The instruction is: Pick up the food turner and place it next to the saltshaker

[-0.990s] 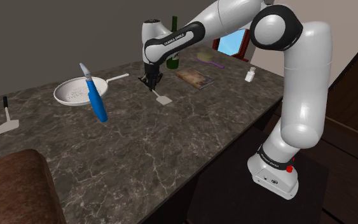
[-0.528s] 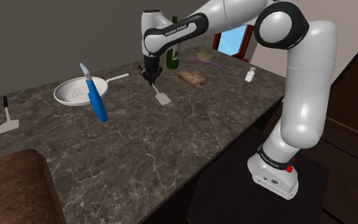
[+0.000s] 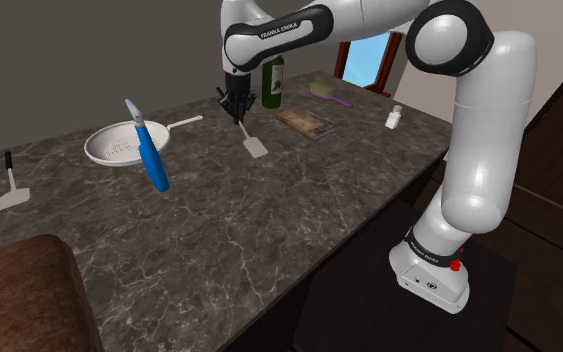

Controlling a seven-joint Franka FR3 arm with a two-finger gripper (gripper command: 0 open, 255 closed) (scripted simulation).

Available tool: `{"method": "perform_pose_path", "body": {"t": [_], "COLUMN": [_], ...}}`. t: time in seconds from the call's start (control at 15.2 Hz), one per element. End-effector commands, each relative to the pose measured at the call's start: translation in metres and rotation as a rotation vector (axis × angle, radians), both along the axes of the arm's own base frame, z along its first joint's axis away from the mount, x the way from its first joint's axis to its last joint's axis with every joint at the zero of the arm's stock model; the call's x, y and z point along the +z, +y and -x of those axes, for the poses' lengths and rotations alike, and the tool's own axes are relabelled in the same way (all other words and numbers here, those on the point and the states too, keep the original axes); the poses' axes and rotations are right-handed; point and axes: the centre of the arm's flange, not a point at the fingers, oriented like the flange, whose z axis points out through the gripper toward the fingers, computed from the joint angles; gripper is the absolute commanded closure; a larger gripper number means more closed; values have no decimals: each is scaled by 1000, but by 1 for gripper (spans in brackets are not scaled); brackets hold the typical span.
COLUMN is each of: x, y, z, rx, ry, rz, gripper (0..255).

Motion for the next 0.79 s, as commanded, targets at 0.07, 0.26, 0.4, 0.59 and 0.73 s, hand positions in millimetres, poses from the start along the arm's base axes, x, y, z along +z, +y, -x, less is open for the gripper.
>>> {"method": "perform_pose_path", "body": {"t": [0.07, 0.26, 0.4, 0.59, 0.73], "x": [17, 32, 43, 59, 69], "y": [0, 0, 0, 0, 0], "z": [0, 0, 0, 0, 0], "rx": [0, 0, 0, 0, 0], "ry": [1, 1, 1, 1, 1], "rz": [0, 0, 0, 0, 0], "gripper": [255, 255, 255, 255, 255]}}
